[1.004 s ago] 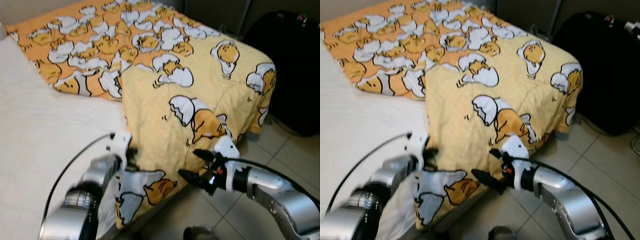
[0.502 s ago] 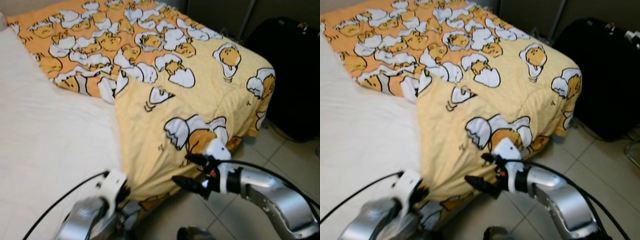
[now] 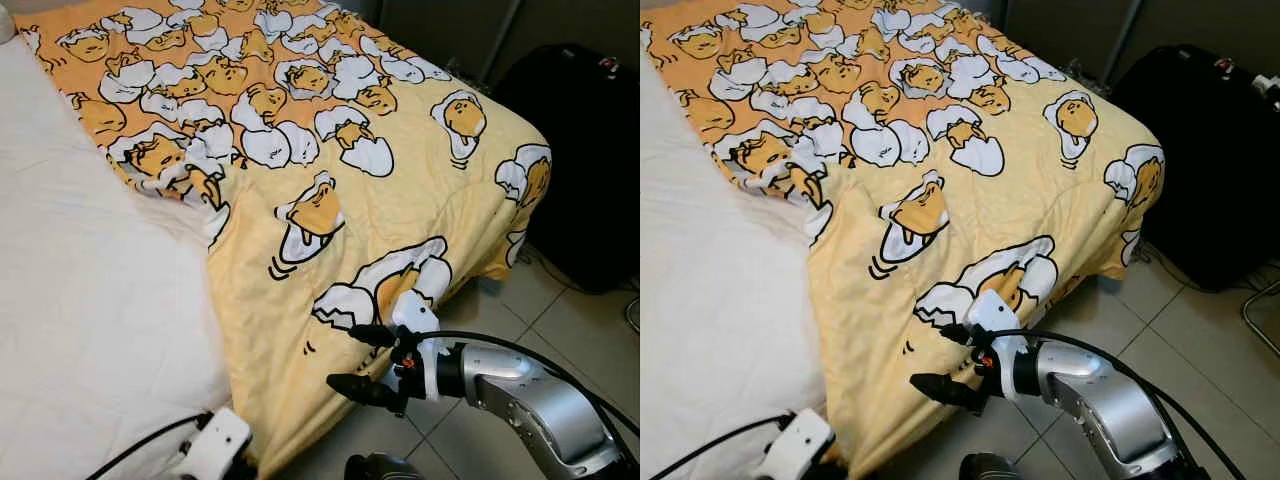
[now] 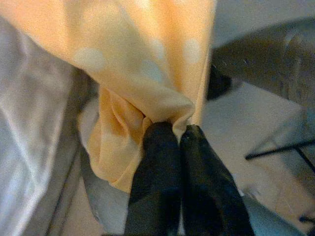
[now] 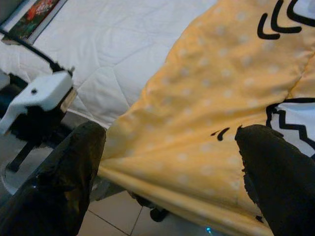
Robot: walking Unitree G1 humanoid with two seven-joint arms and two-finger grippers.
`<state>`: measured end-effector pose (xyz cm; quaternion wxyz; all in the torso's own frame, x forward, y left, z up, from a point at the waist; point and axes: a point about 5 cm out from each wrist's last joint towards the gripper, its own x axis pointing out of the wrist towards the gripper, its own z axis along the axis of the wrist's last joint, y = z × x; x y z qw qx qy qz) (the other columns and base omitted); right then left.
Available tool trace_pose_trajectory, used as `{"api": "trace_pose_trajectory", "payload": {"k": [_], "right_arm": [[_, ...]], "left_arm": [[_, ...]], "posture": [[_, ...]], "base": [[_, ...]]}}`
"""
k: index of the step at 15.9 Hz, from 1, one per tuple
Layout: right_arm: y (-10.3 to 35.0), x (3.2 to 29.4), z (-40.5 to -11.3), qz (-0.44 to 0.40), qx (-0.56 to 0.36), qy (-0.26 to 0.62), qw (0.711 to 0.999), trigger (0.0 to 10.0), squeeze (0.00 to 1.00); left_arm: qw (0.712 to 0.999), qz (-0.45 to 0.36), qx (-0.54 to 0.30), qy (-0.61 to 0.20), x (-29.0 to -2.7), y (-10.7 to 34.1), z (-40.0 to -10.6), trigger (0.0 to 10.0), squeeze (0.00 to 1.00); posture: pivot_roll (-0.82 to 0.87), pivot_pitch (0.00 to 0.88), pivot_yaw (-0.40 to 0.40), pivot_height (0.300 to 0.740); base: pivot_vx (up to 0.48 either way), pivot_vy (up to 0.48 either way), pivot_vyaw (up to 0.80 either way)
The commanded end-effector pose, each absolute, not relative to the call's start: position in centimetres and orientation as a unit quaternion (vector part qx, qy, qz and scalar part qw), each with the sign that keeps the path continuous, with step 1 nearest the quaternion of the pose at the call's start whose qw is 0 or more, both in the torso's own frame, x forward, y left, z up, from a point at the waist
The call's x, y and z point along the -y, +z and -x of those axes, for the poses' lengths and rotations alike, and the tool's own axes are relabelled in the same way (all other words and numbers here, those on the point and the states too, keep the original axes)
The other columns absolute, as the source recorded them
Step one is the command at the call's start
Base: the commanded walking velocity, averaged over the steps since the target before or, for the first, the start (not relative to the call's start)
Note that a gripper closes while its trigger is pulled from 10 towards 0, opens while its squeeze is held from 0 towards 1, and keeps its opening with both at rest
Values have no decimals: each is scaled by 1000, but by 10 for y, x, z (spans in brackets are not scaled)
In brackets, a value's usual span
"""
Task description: Clean up the room
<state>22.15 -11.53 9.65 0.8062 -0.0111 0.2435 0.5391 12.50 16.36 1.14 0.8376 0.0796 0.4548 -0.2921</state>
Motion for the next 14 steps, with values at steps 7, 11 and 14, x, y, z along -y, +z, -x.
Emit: {"api": "trace_pose_trajectory", "payload": {"k": [7,11,14], "right_arm": [[102,129,-233,26,-225,517,825,10000,0],[102,128,-234,22,-215,496,841,10000,0],[99,137,-231,18,-212,464,860,10000,0]], "left_arm": [[908,-87,-330,-242,-165,38,-215,10000,1000],[943,-59,-299,-136,-183,31,-272,10000,1000],[946,-50,-307,-91,-191,25,-294,10000,1000]], "posture": [[-196,60,-5,740],[-238,38,12,740],[-293,29,45,740]], "base": [[0,0,0],[0,0,0],[0,0,0]]}}
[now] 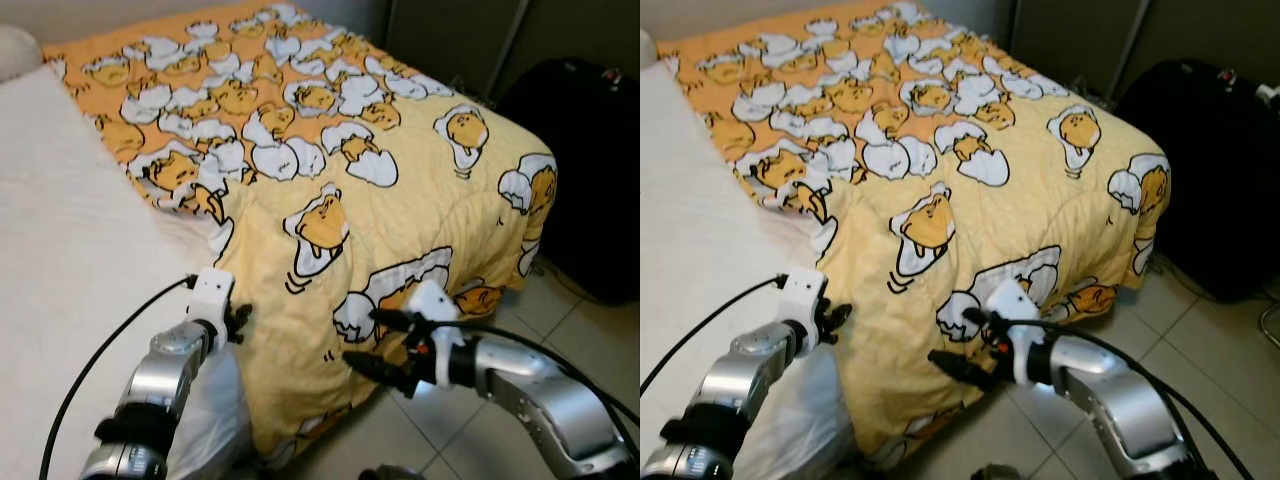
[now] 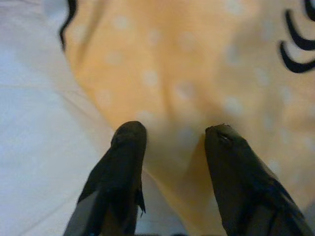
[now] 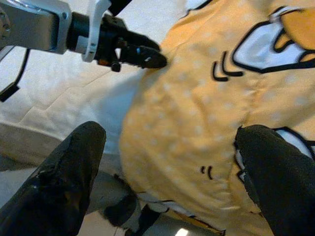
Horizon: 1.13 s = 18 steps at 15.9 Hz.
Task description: Clean up the room
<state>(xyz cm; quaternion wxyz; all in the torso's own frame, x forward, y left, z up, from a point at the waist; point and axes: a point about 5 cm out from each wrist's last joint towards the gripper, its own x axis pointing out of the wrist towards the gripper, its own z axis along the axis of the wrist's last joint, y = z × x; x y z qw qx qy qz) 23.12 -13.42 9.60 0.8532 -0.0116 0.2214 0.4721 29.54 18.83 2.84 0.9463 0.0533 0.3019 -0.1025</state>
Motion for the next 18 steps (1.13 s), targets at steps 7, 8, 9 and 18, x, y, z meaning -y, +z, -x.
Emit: {"api": "trace_pose_trajectory", "payload": {"k": [7,8,9,18], "right_arm": [[97,140,-224,8,-211,450,868,10000,0],[98,140,-224,6,-211,450,868,10000,0],[98,139,-223,6,-214,454,865,10000,0],[105,137,-226,10,-217,487,846,10000,0]], "left_arm": [[937,-6,-345,43,-199,11,-309,10000,1000],[937,18,-347,38,-194,11,-310,10000,988],[937,54,-345,31,-188,11,-312,10000,239],[922,138,-358,-56,-166,3,-307,0,0]], "posture": [[-316,42,59,740],[-313,45,54,740],[-311,46,53,740],[-317,55,48,740]], "base": [[0,0,0],[0,0,0],[0,0,0],[0,0,0]]}}
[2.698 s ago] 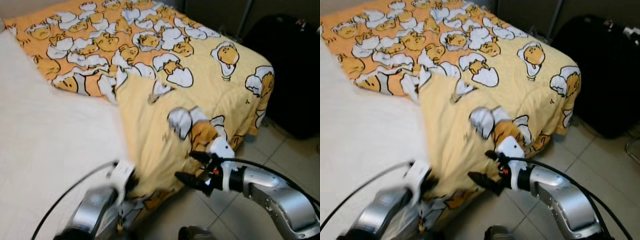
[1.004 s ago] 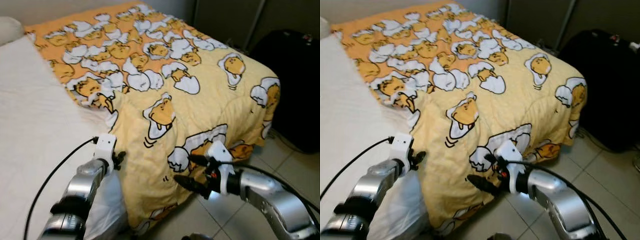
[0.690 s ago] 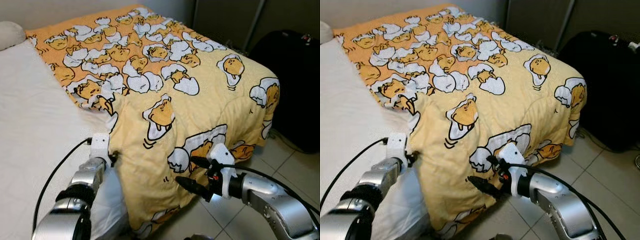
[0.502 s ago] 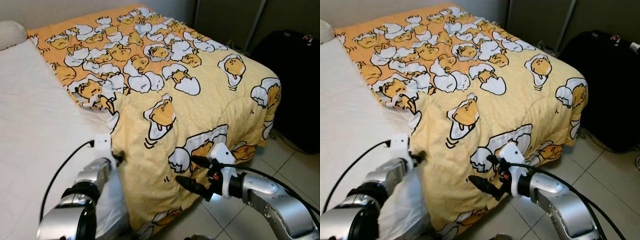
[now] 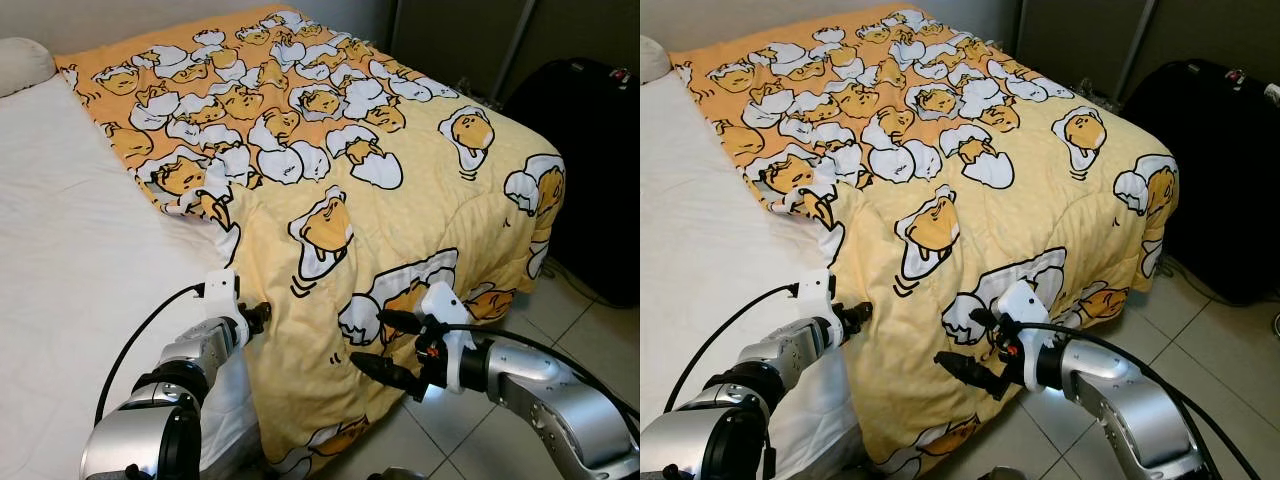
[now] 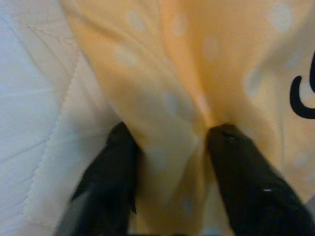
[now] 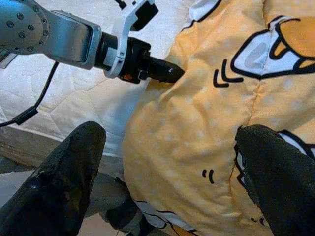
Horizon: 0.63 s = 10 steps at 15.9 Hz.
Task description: Clean up the room
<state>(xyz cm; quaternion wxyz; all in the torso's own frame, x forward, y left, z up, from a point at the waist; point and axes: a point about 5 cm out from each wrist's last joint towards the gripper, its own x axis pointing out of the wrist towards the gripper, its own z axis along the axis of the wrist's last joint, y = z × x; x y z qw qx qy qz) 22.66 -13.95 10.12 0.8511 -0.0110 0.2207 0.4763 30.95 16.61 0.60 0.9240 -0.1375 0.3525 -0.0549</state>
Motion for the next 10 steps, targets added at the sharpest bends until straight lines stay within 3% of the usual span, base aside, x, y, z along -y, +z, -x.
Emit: {"api": "trace_pose_trajectory", "payload": {"k": [1,10], "right_arm": [[105,137,-226,12,-218,488,845,10000,0],[104,136,-224,10,-218,485,847,10000,0]], "left_arm": [[921,141,-358,-61,-165,3,-307,0,0],[920,152,-356,-66,-161,3,-307,0,0]], "posture": [[-318,54,48,740],[-320,57,55,740]], "base": [[0,0,0],[0,0,0]]}}
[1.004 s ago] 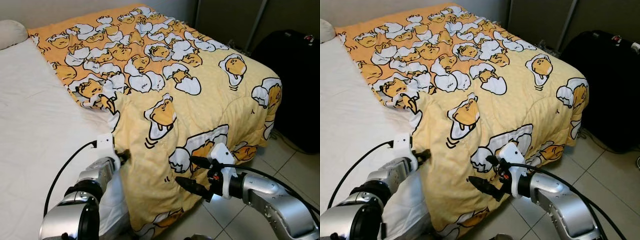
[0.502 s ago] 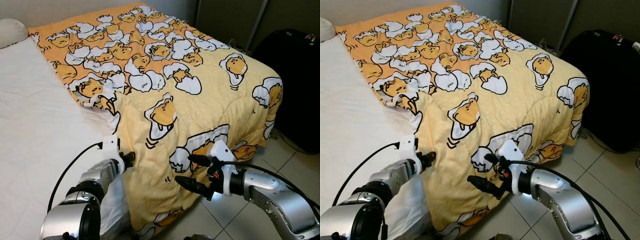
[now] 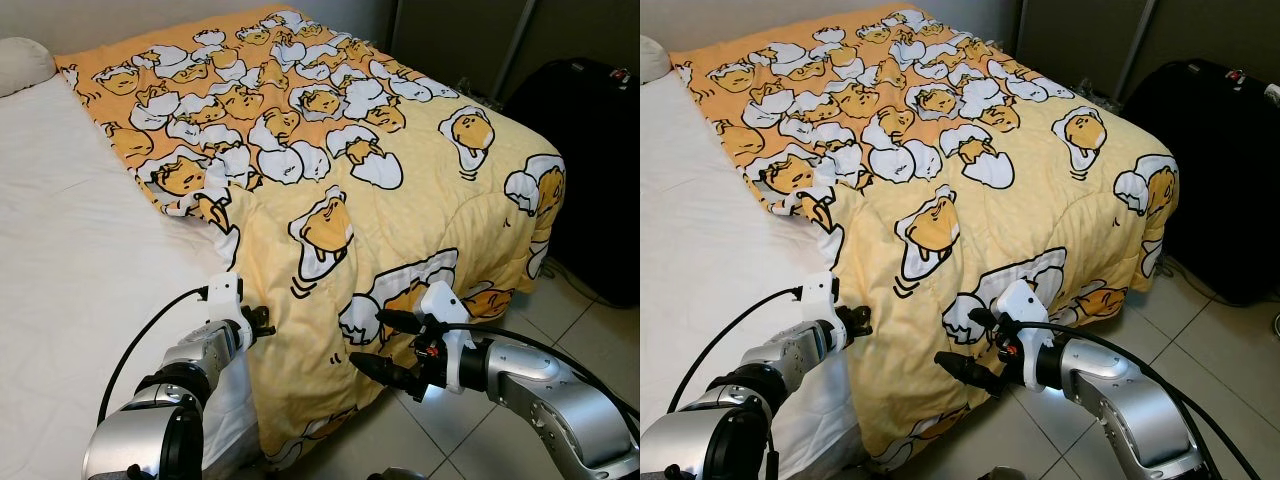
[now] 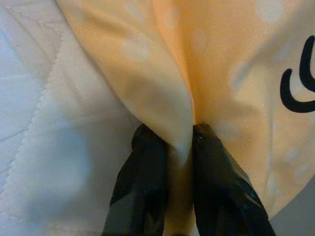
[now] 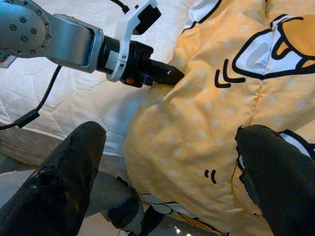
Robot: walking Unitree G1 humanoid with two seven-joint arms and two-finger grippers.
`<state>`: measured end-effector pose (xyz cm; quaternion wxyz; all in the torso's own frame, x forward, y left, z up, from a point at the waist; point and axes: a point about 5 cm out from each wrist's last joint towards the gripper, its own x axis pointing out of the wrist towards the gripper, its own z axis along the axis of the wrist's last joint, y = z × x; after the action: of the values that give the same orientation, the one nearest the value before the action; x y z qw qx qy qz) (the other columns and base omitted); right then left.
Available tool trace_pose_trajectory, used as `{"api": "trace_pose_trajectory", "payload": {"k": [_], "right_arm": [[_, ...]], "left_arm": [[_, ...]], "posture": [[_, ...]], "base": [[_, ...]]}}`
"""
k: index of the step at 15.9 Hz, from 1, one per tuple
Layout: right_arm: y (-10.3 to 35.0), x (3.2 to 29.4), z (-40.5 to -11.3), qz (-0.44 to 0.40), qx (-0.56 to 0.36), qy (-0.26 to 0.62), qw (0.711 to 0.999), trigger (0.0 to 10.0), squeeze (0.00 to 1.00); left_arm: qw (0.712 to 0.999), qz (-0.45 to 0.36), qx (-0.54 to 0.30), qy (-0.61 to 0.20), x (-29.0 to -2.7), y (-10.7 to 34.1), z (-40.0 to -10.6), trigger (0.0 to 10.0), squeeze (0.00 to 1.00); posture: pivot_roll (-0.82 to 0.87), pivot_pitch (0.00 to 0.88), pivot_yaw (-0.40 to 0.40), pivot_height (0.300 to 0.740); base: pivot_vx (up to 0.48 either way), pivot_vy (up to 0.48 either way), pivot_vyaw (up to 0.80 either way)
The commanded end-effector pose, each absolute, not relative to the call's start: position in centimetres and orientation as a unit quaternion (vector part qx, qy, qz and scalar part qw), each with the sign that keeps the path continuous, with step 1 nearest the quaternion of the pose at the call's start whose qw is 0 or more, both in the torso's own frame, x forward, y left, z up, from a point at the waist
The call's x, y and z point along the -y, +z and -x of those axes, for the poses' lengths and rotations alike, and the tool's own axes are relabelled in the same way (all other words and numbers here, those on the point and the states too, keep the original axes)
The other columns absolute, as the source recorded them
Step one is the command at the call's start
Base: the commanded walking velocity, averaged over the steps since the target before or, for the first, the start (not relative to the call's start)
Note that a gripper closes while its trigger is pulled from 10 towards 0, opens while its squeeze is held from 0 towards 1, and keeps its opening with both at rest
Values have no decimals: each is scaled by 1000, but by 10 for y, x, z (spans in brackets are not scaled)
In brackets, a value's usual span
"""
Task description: Clean up the room
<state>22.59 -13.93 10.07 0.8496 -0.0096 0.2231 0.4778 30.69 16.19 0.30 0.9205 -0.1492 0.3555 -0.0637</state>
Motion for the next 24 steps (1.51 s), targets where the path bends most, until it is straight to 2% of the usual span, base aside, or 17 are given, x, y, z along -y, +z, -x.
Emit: {"api": "trace_pose_trajectory", "payload": {"k": [1,5,12,14,15,19,24], "right_arm": [[104,136,-224,10,-217,484,848,10000,0],[105,136,-226,9,-214,480,851,10000,0],[103,137,-222,2,-204,463,863,10000,0],[103,135,-218,-4,-205,465,861,10000,0],[102,133,-215,-7,-209,470,858,10000,0],[101,129,-210,-12,-212,481,851,10000,0],[100,130,-205,-12,-216,481,850,10000,0]], "left_arm": [[920,147,-358,-60,-163,2,-306,0,0],[922,148,-354,-50,-165,2,-307,0,0],[925,93,-361,-70,-167,-7,-295,0,0],[928,72,-356,-79,-168,-13,-278,0,0],[931,54,-352,-84,-168,-16,-257,0,0],[935,15,-346,-78,-175,-8,-207,0,0],[930,-14,-357,-88,-175,-1,-190,0,0]], "posture": [[-320,60,57,740],[-320,62,61,740],[-278,77,70,740],[-255,93,56,740],[-240,105,45,740],[-229,116,37,740],[-239,93,51,740]], "base": [[0,0,0],[0,0,0],[0,0,0],[0,0,0],[0,0,0],[0,0,0],[0,0,0]]}}
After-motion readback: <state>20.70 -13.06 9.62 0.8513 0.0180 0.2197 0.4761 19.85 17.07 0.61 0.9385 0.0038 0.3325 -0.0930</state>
